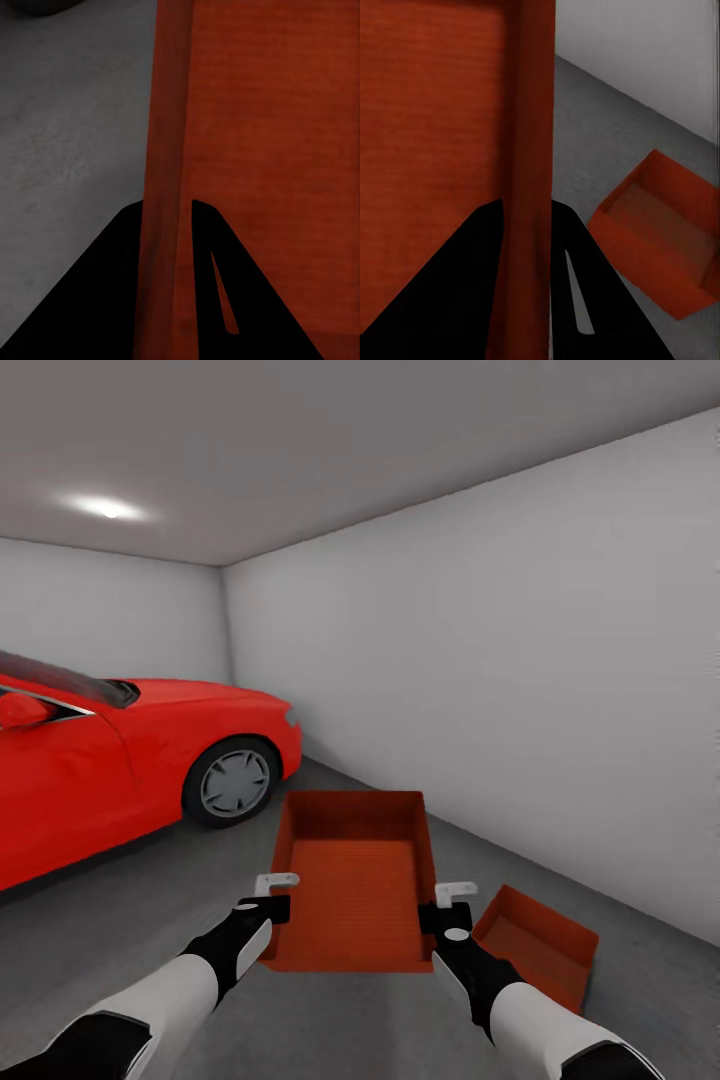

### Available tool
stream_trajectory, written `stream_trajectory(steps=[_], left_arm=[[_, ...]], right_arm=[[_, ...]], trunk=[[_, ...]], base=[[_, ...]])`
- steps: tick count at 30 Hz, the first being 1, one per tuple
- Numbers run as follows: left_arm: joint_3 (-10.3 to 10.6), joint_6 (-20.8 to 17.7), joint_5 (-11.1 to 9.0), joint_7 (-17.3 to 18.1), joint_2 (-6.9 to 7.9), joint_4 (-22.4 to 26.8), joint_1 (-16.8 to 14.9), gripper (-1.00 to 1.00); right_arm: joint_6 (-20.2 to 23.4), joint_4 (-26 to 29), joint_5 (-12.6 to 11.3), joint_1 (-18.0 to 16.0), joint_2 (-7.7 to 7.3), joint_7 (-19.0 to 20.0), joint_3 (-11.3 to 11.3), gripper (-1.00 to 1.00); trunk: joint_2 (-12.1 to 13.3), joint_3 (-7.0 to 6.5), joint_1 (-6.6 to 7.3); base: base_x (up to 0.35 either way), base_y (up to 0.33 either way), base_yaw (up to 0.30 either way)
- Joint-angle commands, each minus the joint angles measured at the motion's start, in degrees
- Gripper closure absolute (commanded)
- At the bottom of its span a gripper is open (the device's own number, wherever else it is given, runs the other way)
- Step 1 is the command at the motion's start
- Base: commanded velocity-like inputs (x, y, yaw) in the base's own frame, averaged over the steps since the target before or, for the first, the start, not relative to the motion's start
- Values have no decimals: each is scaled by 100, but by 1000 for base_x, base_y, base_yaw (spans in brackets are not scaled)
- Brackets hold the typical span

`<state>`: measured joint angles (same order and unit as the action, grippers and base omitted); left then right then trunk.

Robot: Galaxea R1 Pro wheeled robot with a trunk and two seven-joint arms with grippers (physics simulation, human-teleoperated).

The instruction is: Move the two storage containers from the living room to the garage. In the garage, place one container on the floor and stack the other container on top of it (either order is fine).

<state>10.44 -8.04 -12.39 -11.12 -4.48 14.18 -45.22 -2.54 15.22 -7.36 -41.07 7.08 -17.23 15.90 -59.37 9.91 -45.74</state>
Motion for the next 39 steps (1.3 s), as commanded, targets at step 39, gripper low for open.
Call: stream_trajectory(steps=[39], left_arm=[[-130, 260, 105, -82, 114, 35, -4, 100]], right_arm=[[-27, -142, -99, -7, -14, -157, -78, 100]], trunk=[[-5, 7, -4]], base=[[105, 54, -285]])
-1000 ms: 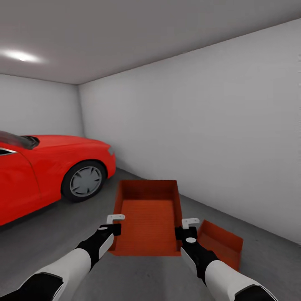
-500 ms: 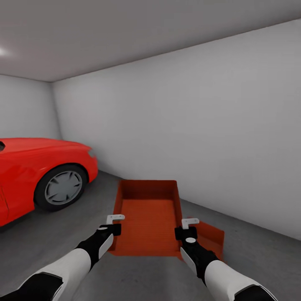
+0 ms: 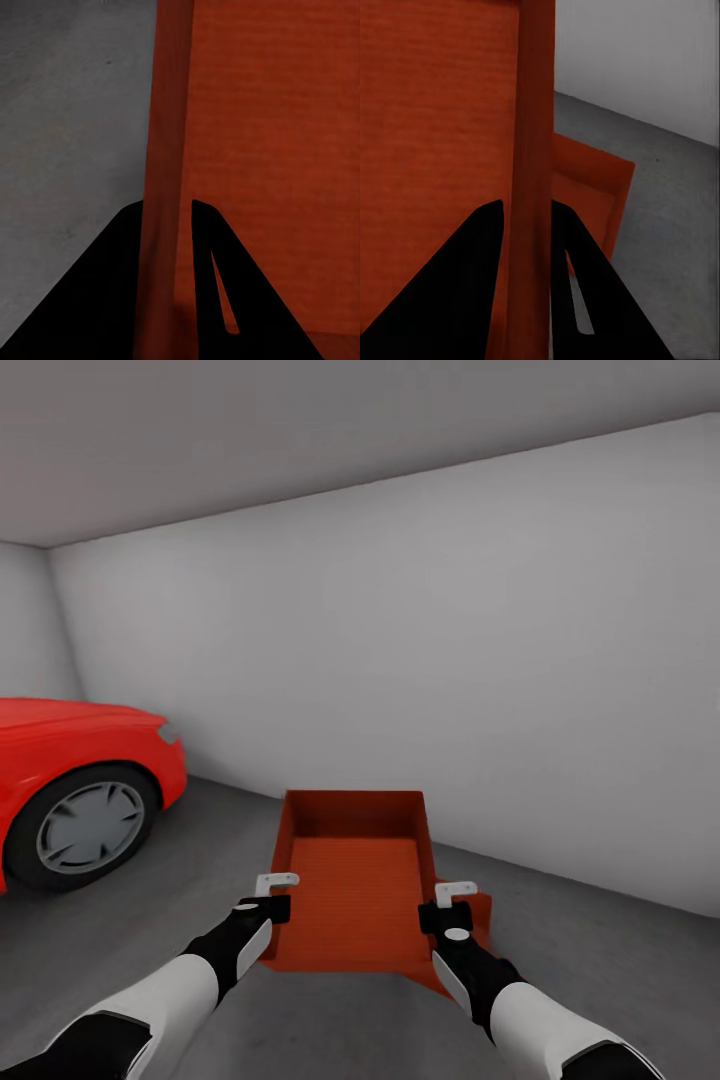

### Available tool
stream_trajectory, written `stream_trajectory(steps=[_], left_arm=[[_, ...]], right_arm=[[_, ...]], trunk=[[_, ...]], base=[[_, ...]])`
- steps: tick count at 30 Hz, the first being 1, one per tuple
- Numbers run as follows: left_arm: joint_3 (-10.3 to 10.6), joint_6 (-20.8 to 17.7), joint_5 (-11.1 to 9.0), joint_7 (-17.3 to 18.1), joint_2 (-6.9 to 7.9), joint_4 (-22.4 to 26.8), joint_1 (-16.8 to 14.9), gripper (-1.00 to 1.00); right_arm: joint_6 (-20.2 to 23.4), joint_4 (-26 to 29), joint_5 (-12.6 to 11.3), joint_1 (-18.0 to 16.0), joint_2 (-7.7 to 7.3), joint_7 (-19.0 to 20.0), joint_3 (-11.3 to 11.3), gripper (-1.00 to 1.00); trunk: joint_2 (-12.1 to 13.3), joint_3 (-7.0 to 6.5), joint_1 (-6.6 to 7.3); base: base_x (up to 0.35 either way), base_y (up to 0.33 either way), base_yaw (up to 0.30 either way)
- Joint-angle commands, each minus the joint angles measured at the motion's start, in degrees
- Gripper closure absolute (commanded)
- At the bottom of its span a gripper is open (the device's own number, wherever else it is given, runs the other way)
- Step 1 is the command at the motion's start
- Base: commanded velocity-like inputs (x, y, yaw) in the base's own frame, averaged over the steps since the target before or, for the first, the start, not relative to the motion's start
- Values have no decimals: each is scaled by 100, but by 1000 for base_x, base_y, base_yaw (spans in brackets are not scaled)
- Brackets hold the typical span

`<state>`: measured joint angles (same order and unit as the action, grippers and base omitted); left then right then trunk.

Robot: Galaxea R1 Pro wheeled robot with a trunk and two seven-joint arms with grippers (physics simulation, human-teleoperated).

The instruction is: Move the two storage containers from the living room to the garage. In the garage, place one container on the floor and stack the other container on top of it (either order is fine).

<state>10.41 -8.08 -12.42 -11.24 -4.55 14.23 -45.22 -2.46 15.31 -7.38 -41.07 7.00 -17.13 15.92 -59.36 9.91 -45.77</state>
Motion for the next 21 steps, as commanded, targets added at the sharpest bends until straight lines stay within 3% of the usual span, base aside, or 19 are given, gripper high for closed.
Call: stream_trajectory(steps=[1, 7, 21], left_arm=[[-127, 263, 108, -71, 121, 32, -5, 100], [-126, 263, 108, -72, 113, 29, -5, 100], [-127, 263, 108, -63, 112, 29, -5, 100]], right_arm=[[-35, -151, -97, -6, -6, -168, -80, 100], [-35, -151, -97, -6, -6, -168, -80, 100], [-35, -152, -97, -6, -6, -168, -80, 100]], trunk=[[-6, 8, -1], [-6, 8, -1], [-6, 8, -1]], base=[[0, 0, -285], [85, 12, -285], [305, 163, -285]])
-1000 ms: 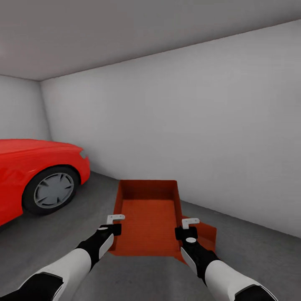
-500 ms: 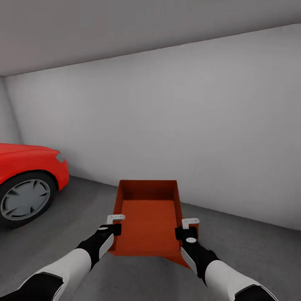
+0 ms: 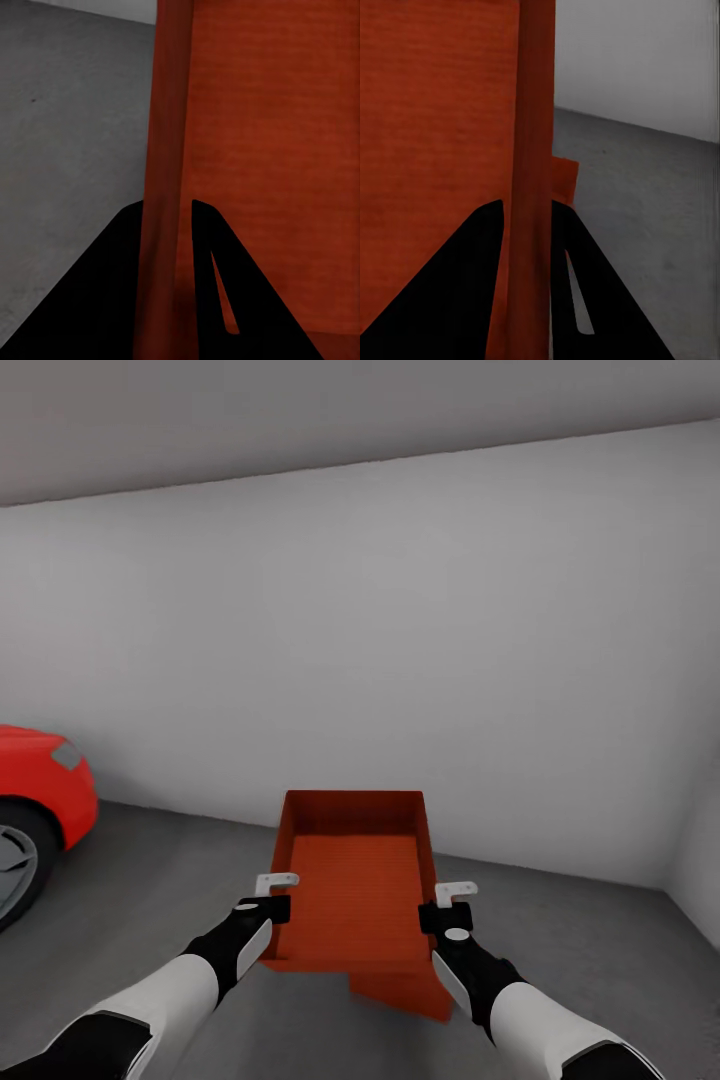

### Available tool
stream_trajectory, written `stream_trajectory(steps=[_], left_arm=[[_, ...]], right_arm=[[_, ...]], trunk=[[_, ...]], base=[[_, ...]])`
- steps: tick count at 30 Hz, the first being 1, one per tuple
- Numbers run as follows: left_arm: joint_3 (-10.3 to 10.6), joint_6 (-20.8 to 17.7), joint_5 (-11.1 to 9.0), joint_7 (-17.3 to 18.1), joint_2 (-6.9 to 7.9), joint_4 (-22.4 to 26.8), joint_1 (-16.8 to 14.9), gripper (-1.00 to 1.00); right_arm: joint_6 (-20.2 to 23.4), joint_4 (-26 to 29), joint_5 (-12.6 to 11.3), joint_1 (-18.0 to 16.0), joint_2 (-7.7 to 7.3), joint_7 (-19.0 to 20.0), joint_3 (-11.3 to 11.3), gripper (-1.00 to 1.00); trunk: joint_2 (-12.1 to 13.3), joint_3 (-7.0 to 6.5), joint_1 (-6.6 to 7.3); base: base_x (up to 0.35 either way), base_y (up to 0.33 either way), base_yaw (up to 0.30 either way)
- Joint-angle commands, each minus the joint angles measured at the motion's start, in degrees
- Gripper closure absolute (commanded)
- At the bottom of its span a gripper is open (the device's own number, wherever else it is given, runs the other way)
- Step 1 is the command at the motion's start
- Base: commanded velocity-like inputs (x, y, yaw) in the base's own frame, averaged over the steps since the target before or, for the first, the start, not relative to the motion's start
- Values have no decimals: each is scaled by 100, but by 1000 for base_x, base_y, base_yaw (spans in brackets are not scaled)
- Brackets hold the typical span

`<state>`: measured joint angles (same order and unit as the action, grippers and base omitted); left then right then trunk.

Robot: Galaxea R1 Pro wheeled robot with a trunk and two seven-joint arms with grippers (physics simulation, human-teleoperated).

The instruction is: Move the two storage containers from the living room to the garage. In the garage, place one container on the floor and stack the other container on top of it (either order is fine).

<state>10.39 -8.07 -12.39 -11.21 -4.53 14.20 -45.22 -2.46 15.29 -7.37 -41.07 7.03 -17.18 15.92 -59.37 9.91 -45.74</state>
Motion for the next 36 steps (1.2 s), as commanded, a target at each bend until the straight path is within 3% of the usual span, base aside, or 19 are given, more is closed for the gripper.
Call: stream_trajectory(steps=[1, 20, 36], left_arm=[[-125, 262, 106, -66, 110, 33, -4, 100], [-117, 262, 108, -66, 110, 30, -4, 100], [-119, 262, 108, -66, 117, 31, -4, 100]], right_arm=[[-35, -150, -98, -7, -9, -163, -80, 100], [-35, -149, -98, -7, -9, -163, -80, 100], [-35, -149, -89, -7, -9, -163, -80, 100]], trunk=[[-6, 8, -4], [-6, 8, -4], [-6, 8, -4]], base=[[307, 192, -285], [307, 193, -280], [306, 188, -9]])
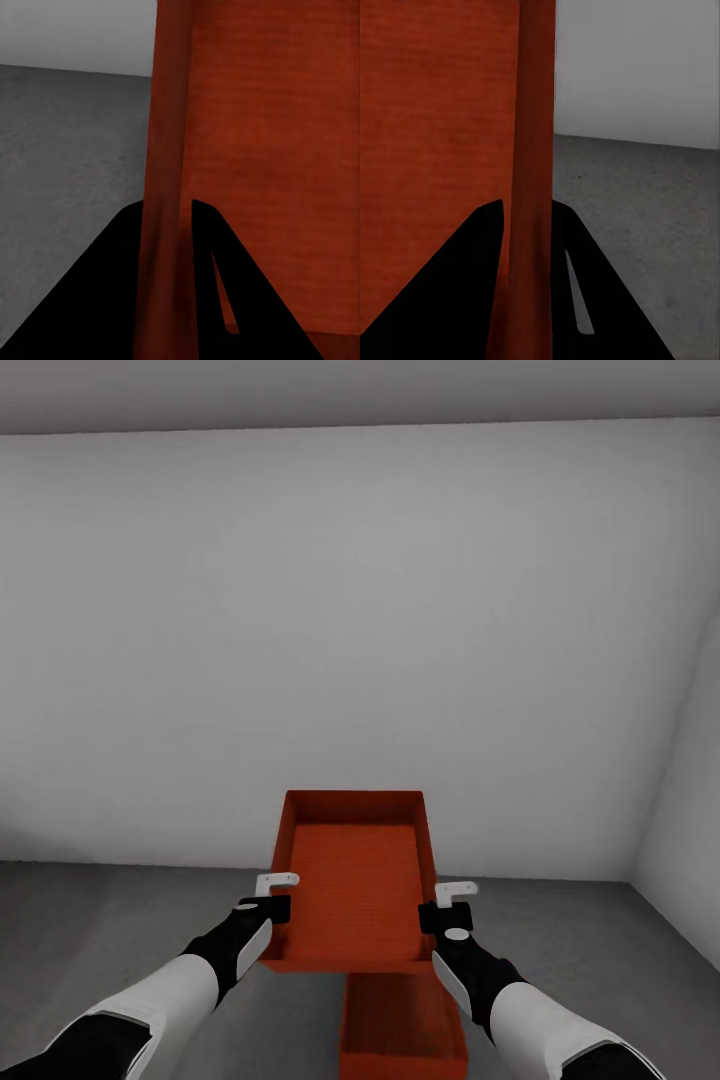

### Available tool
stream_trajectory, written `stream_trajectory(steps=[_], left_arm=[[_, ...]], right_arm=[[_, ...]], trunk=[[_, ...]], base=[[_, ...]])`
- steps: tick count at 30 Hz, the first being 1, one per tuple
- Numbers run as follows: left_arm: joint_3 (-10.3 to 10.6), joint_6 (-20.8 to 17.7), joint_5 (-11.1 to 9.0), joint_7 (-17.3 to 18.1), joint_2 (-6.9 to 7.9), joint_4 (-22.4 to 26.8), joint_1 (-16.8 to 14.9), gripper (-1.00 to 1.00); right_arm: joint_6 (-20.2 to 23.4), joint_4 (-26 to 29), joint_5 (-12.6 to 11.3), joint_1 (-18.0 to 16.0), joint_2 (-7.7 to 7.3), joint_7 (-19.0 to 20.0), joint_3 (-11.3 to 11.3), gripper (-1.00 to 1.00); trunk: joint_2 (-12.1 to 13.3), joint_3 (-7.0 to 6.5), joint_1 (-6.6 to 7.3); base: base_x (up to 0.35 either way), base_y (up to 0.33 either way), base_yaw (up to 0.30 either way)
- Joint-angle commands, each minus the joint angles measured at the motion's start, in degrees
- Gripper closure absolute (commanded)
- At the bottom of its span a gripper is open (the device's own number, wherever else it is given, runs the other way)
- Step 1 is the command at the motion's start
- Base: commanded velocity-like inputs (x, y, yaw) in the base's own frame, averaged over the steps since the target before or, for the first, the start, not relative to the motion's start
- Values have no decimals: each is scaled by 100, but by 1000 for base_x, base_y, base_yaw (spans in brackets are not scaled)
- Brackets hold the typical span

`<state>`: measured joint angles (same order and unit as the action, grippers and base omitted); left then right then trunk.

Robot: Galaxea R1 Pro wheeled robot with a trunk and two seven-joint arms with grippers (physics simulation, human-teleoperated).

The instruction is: Move the two storage containers from the living room to the garage. In the garage, place one container on the floor and stack the other container on top of it (either order is fine).

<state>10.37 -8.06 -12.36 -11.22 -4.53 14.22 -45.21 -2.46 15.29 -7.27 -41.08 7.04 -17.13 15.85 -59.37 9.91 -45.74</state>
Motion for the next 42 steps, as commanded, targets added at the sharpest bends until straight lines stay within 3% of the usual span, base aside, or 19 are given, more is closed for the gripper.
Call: stream_trajectory(steps=[1, 10, 20, 42], left_arm=[[-116, 261, 106, -65, 117, 29, -5, 100], [-114, 268, 109, -65, 115, 28, -5, 100], [-106, 269, 111, -70, 110, 32, -5, 100], [-113, 269, 111, -70, 110, 31, -5, 100]], right_arm=[[-35, -149, -100, -6, -9, -168, -73, 100], [-35, -149, -100, -6, -9, -168, -73, 100], [-33, -149, -100, -6, -9, -168, -73, 100], [-35, -149, -100, -6, -9, -168, -73, 100]], trunk=[[-6, 8, -4], [-6, 8, -4], [-6, 8, -4], [-6, 8, -4]], base=[[306, 157, 0], [307, 116, 0], [93, 9, 0], [310, 0, 0]])
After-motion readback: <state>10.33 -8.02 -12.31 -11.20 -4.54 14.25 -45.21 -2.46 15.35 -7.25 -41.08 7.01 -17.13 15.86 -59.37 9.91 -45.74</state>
